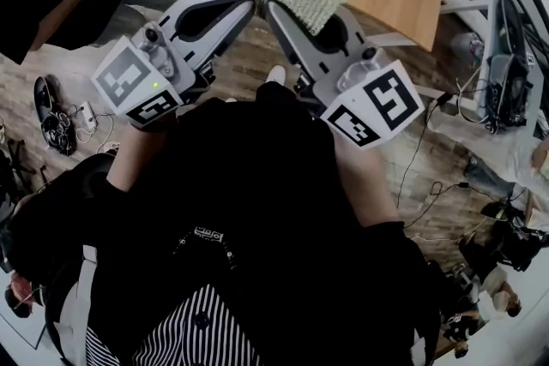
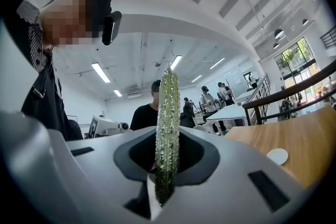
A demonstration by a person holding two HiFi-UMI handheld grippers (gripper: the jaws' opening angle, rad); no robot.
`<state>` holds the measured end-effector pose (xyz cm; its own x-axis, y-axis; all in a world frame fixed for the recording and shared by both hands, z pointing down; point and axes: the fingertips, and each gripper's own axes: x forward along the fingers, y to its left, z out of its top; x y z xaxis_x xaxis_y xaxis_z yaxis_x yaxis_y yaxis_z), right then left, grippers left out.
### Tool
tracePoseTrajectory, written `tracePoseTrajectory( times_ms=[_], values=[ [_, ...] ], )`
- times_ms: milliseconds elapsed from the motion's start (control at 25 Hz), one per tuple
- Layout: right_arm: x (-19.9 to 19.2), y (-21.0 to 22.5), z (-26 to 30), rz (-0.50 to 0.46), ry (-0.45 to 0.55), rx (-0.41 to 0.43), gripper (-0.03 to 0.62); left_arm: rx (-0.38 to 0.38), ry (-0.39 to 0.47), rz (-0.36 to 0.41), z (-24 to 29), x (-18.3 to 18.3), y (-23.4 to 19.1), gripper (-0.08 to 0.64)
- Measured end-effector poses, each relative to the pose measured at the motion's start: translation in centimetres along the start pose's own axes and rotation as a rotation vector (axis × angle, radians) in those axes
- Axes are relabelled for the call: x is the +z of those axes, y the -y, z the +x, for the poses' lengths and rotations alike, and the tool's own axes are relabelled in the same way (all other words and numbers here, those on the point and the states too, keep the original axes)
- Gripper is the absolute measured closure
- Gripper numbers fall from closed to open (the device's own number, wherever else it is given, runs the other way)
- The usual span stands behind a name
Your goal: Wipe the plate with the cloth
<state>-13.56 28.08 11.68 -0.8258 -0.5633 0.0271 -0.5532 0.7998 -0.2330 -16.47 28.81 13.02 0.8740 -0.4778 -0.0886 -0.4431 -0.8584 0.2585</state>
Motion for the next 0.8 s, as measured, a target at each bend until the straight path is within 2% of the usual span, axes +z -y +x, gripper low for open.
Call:
tracePoseTrajectory(
  times_ms=[160, 480, 640, 800],
  values=[
    [0.3, 1.0, 0.5, 0.0, 0.005, 0.015, 0.532, -0.003, 0.003, 0.008, 0.7, 0.3, -0.7, 0.56],
    [3.2, 0.0, 0.8, 0.002, 0.035, 0.066, 0.532, -0.027, 0.002, 0.02, 0.8, 3.3, -0.2, 0.56],
    [4.0, -0.4, 1.4, 0.005, 0.039, 0.06, 0.532, -0.033, -0.003, 0.029, 0.4, 4.4, -0.6, 0.56],
    [3.3, 0.0, 1.3, 0.009, 0.033, 0.044, 0.532, -0.046, -0.005, 0.029, 0.6, 3.7, -0.8, 0.56]
  ],
)
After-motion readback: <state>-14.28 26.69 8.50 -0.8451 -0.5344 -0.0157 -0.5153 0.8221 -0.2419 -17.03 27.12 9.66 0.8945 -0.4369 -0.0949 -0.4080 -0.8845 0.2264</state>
